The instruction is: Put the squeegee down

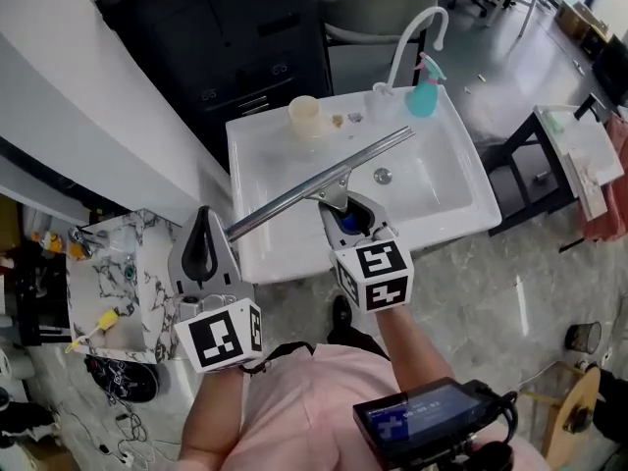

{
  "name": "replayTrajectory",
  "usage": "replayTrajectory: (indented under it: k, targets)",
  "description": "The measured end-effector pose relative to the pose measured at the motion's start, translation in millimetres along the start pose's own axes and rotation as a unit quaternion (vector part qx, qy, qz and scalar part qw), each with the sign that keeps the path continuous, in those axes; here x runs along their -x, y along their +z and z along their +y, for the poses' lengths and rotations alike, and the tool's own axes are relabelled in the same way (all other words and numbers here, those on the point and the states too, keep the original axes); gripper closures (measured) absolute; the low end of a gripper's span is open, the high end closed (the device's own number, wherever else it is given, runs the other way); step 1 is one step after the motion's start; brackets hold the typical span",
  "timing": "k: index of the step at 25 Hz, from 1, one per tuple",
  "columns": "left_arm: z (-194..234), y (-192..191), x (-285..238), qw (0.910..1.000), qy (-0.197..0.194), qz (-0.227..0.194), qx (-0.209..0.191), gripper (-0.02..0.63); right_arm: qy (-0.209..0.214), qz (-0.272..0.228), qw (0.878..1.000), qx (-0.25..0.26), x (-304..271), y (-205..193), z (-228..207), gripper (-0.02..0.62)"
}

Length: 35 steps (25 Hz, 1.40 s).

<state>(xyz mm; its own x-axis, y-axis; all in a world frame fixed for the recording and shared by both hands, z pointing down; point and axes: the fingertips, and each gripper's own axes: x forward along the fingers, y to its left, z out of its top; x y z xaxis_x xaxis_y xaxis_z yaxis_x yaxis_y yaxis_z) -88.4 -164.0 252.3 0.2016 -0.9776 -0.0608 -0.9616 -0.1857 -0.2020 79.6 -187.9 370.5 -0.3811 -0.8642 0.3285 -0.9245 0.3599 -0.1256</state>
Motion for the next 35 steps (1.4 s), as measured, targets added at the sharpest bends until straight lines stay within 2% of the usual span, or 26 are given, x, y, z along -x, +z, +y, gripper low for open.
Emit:
replayTrajectory:
  k: [7, 12, 21, 35]
  targets:
    - [14.3, 14.4, -16.0, 0.9987, 0.049, -0.005, -0.011, 0.597, 0.049, -0.015, 0.999, 0.018, -36.7, 35.2, 1.0, 0.492]
    - [29.9, 13.4, -21.7, 0.9971, 0.075, -0.001, -0.010, 0.597, 0.073, -0.007, 0.997, 0.027, -57.7, 38.6, 10.9, 0.492]
    - [49.8, -18.6, -42.0, 0.9969, 0.074, 0.026, 0.001, 0.597, 0.072, 0.038, 0.996, 0.019, -97.2, 7.6, 16.0, 0.492]
    - [78.7, -78.8, -62.3, 0.9934, 0.072, 0.088, 0.014, 0.597, 0.086, 0.127, 0.988, 0.002, -139.9, -69.5, 30.3, 0.492]
